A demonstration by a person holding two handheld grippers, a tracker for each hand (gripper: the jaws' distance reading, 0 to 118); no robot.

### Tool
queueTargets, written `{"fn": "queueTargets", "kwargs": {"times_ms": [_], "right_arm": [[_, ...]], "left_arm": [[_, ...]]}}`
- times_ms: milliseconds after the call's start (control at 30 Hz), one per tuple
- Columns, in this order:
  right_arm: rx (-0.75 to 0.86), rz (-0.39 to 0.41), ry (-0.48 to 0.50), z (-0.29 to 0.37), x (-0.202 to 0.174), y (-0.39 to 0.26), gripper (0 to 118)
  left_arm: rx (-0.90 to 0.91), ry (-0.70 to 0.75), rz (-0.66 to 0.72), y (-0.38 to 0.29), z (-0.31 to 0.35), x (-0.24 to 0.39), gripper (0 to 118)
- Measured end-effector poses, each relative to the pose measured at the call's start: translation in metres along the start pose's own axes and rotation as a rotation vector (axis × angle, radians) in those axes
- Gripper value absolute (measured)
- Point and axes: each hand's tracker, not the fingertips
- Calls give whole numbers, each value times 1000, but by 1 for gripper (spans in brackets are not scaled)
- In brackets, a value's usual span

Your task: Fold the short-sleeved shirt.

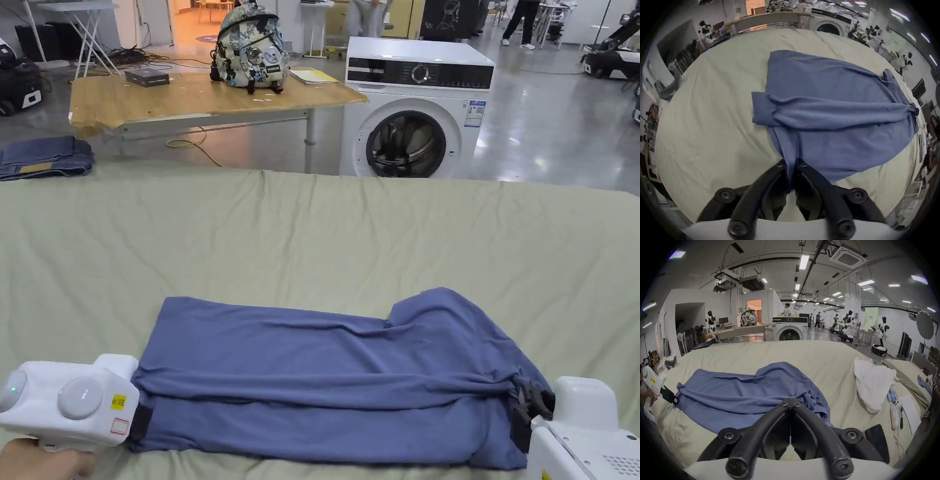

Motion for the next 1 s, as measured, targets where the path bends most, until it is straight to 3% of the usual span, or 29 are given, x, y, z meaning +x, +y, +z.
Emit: {"fn": "queueTargets", "kwargs": {"times_ms": [233,267,333,367,400,600,700,733,833,1000], "right_arm": [[-162,-25,8,-19,38,7,3],[-207,-14,7,-26,44,8,16],[-245,5,5,-38,52,7,64],[-289,19,8,-46,56,6,73],[-324,15,19,-55,60,3,74],[-560,64,11,-106,67,-27,72],[-503,-12,79,-98,67,-31,25],[-510,-21,105,-97,66,-29,4],[-513,18,75,-91,59,-27,3],[-462,-20,79,-68,65,-6,3]], "left_arm": [[108,-65,44,-15,27,-15,2],[119,-72,53,-18,32,-17,2],[133,-85,57,-22,37,-20,2],[143,-84,61,-24,41,-19,2],[148,-86,64,-26,43,-18,2],[159,-97,75,-31,41,-19,2],[160,-95,77,-33,40,-18,2],[162,-95,77,-34,40,-18,2],[165,-92,73,-33,41,-18,2],[198,-107,82,-29,57,-19,2]]}}
